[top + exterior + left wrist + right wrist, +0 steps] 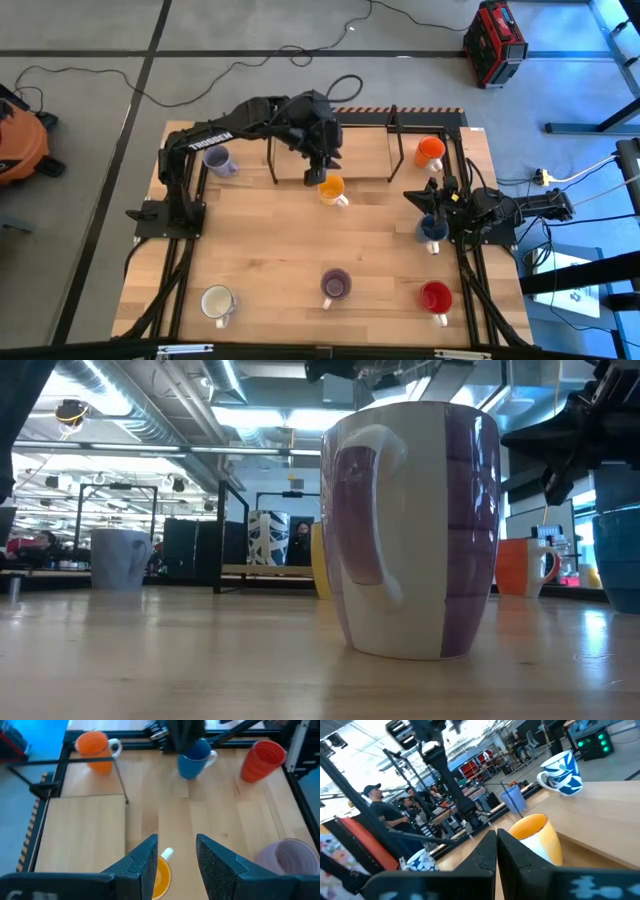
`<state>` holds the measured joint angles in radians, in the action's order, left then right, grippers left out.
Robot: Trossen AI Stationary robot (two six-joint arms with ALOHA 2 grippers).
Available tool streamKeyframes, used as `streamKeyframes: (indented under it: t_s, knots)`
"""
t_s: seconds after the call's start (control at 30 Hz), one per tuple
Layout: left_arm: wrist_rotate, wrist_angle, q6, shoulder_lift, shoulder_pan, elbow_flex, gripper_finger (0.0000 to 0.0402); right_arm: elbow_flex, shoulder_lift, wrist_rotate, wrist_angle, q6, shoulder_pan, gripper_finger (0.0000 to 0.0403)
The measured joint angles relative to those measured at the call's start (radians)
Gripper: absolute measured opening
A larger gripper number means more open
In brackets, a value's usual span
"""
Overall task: Place coffee mugs
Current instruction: Put the yellow mug on the shelf
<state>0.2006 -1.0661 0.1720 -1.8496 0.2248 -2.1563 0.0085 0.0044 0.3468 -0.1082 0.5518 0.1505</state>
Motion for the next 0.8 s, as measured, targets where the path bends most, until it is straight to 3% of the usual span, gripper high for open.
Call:
streamKeyframes:
  t_s: [0.2, 0.43, 0.57, 0.8]
  knots:
    - [0.117, -0.015, 0.064, 0.000, -0.019, 0.000, 0.0128, 0.048, 0.041, 0.051, 0.003, 0.003, 0.000, 0.0003]
    - [0.195, -0.048, 0.112, 0.000, -0.024, 0.001, 0.0128, 0.138, 0.178, 0.091, -0.004, 0.010, 0.000, 0.0003]
    - [0.189, -0.020, 0.106, 0.003, -0.042, 0.035, 0.0127, 0.170, 0.269, 0.091, 0.005, 0.028, 0.000, 0.0003]
    - [0.036, 0.113, -0.071, 0.042, -0.080, 0.247, 0.0127, 0.211, 0.391, 0.059, -0.004, 0.027, 0.000, 0.0003]
